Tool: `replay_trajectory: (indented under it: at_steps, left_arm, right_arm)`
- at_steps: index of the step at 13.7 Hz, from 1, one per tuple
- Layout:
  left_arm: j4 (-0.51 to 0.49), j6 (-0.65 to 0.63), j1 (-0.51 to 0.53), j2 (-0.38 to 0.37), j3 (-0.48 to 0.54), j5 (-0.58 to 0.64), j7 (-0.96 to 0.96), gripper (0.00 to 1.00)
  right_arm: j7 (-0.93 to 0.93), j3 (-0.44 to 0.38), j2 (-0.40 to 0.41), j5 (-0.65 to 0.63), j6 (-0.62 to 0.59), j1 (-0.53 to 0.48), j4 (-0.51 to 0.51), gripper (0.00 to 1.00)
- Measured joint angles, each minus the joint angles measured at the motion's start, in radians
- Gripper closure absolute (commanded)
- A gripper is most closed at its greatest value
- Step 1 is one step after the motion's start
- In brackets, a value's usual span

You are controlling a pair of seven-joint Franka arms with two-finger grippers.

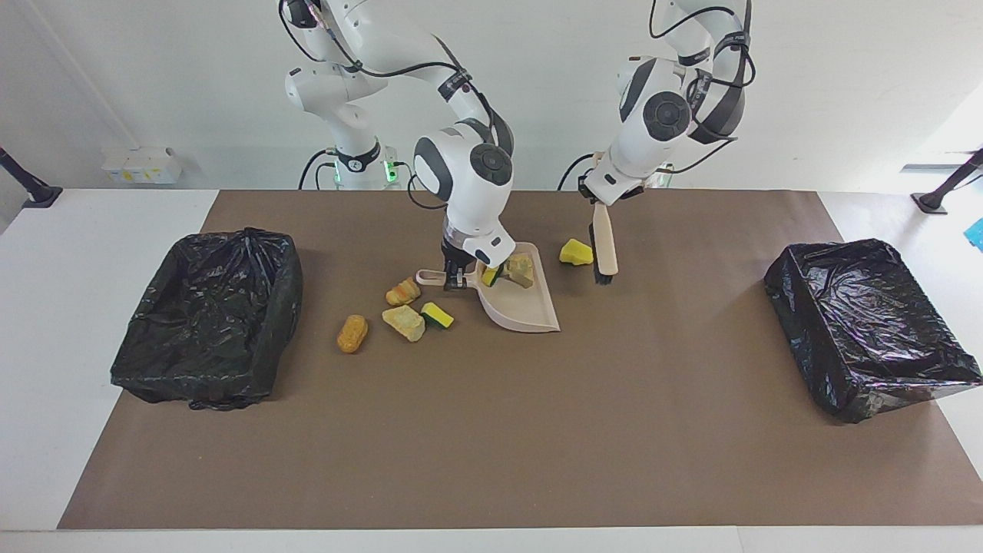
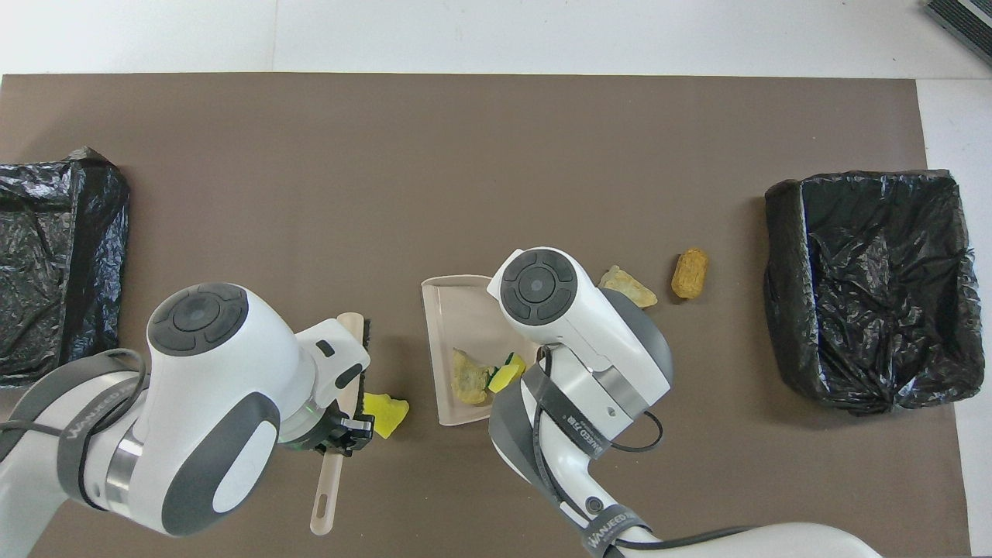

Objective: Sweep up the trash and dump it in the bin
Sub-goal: 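Sweep the yellow sponges into the dustpan with the left gripper's brush, then sweep the remaining sponge piece into the dustpan with the brush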

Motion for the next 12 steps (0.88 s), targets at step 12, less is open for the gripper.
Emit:
replay_trajectory:
  at_steps: [12]
  left_arm:
    - [-0.271,0.414,-0.223,-0.025,-0.020,-0.163,-0.527,1.00]
  right_arm:
    - [-0.062,-0.001,-0.009,-0.003,0.072,-0.033,-0.047,1.00]
